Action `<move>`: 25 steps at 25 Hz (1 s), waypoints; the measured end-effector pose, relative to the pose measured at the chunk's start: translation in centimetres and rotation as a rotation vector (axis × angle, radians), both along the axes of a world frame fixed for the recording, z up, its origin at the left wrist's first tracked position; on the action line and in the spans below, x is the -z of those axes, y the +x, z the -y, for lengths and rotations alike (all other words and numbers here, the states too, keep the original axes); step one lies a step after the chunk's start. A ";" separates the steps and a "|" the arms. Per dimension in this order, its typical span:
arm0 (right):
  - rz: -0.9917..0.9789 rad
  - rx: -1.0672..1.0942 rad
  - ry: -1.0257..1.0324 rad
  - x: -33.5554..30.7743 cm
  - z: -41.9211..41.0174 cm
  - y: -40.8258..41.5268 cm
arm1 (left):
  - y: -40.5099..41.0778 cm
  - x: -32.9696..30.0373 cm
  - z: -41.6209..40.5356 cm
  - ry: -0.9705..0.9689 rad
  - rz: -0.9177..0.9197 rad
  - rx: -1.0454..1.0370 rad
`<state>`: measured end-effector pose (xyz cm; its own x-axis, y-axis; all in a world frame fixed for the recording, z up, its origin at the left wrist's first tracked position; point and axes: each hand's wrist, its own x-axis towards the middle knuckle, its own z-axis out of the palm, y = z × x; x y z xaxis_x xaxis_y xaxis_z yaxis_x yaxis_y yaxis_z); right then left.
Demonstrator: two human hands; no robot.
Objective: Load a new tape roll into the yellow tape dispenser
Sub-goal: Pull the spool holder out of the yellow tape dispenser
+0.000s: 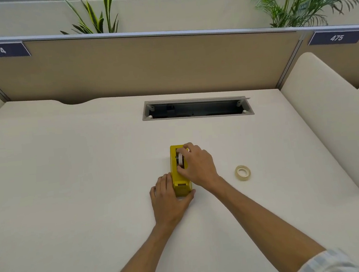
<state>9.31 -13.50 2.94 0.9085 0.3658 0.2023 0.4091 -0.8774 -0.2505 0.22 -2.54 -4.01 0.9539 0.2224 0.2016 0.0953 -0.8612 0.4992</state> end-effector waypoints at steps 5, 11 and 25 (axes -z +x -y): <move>0.018 -0.024 -0.060 -0.5 -0.5 0.2 | 0.0 0.1 0.0 0.000 0.011 -0.001; -0.010 0.021 -0.049 -0.6 -1.5 0.3 | 0.0 0.0 0.0 -0.009 0.015 0.002; 0.023 0.032 -0.061 -0.3 -1.4 0.0 | 0.0 0.1 -0.1 -0.028 0.018 0.002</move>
